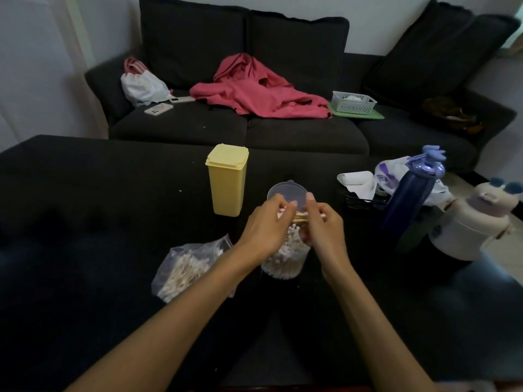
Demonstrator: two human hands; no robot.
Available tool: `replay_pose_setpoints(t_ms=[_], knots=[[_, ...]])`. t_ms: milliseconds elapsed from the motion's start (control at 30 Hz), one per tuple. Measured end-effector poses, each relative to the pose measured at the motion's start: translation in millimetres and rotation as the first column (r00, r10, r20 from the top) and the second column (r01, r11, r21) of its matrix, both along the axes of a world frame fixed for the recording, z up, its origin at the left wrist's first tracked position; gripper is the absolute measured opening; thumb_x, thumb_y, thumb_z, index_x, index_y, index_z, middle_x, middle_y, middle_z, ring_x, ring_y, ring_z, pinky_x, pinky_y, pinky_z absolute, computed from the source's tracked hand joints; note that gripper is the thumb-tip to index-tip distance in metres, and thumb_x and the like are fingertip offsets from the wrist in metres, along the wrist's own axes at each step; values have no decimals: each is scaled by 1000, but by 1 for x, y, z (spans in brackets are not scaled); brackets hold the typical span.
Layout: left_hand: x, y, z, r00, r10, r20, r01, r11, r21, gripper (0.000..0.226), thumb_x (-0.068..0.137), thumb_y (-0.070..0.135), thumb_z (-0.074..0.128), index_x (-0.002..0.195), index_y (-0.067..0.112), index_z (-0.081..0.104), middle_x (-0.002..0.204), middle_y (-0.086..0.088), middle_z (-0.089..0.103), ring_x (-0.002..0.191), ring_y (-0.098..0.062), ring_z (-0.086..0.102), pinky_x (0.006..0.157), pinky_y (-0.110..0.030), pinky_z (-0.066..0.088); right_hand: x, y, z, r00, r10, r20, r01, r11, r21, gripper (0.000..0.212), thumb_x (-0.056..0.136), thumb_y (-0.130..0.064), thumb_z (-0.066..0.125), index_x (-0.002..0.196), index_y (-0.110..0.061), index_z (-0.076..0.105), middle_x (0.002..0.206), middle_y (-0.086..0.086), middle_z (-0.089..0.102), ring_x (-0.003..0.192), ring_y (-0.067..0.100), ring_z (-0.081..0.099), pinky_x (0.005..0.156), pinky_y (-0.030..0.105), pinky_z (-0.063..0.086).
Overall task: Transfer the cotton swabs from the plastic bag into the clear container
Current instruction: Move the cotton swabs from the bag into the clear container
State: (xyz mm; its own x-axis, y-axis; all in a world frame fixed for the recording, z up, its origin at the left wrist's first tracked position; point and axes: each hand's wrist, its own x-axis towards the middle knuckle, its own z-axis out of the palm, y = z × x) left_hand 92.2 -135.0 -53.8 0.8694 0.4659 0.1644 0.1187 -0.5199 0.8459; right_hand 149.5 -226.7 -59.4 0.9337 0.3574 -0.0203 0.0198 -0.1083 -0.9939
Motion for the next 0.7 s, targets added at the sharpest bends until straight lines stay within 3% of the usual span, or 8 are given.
replay_pose_setpoints(t_ms=[133, 233, 267, 333, 400, 467, 600, 700], knots=[[-1, -6, 1, 995, -39, 97, 51, 990, -131, 24, 101, 32, 35, 90, 15, 48, 80, 2, 55, 73, -8, 55, 74, -33, 47, 0, 1, 0, 993, -51, 107, 55, 998, -30, 38, 99, -40, 35, 88, -11, 56, 78, 4, 59, 71, 11, 57, 62, 22, 43], [1, -5, 2, 997, -3, 78, 20, 975, -221, 24, 100, 28, 34, 87, 15, 50, 85, -6, 58, 79, -15, 59, 76, -37, 49, -2, 3, 3, 971, -12, 241, 28, 998, -63, 29, 98, -38, 39, 81, -17, 49, 75, -2, 56, 68, 5, 57, 61, 18, 43], [1, -4, 3, 999, 6, 53, 9, 960, -281, 27, 101, 28, 33, 85, 16, 51, 83, -7, 59, 77, -14, 60, 71, -34, 50, -4, 3, 4, 963, 0, 269, 9, 999, -32, 27, 96, -36, 43, 79, -17, 48, 73, -3, 56, 65, 1, 56, 59, 15, 43], [1, -3, 7, 999, -22, -24, 8, 885, -466, 31, 102, 29, 30, 84, 17, 53, 68, 1, 53, 57, -5, 52, 53, -21, 39, -5, 3, 5, 971, 24, 236, -46, 995, 89, 24, 91, -34, 54, 76, -16, 49, 72, -2, 56, 64, 2, 57, 59, 15, 47], [0, -2, 11, 995, -92, -34, 57, 819, -571, 34, 102, 28, 29, 82, 16, 53, 61, 5, 46, 47, -3, 41, 47, -18, 31, -6, 2, 7, 991, 43, 127, -69, 976, 206, 25, 87, -35, 59, 75, -16, 50, 68, -1, 56, 62, 7, 58, 57, 18, 49], [3, -3, 13, 989, -145, -14, 115, 837, -535, 32, 102, 26, 29, 83, 15, 52, 66, 3, 47, 53, -5, 39, 49, -19, 30, -3, 2, 7, 995, 17, 98, -38, 974, 221, 27, 90, -36, 56, 73, -16, 51, 62, -3, 53, 54, 1, 54, 52, 15, 45], [5, -7, 17, 978, -189, -87, 155, 939, -308, 29, 102, 27, 29, 88, 15, 51, 82, -2, 54, 69, -9, 49, 60, -25, 39, 2, 0, 5, 976, -66, 206, 38, 990, 137, 32, 94, -32, 51, 67, -15, 50, 55, -5, 51, 42, -6, 49, 44, 8, 39], [2, 14, 17, 980, -88, -180, 75, 994, -78, 30, 101, 33, 32, 97, 14, 55, 89, -2, 56, 82, -14, 54, 77, -35, 44, 6, -5, 4, 967, -109, 230, 80, 988, 132, 32, 94, -30, 51, 66, -15, 48, 57, -3, 50, 41, -6, 47, 42, 7, 36]])
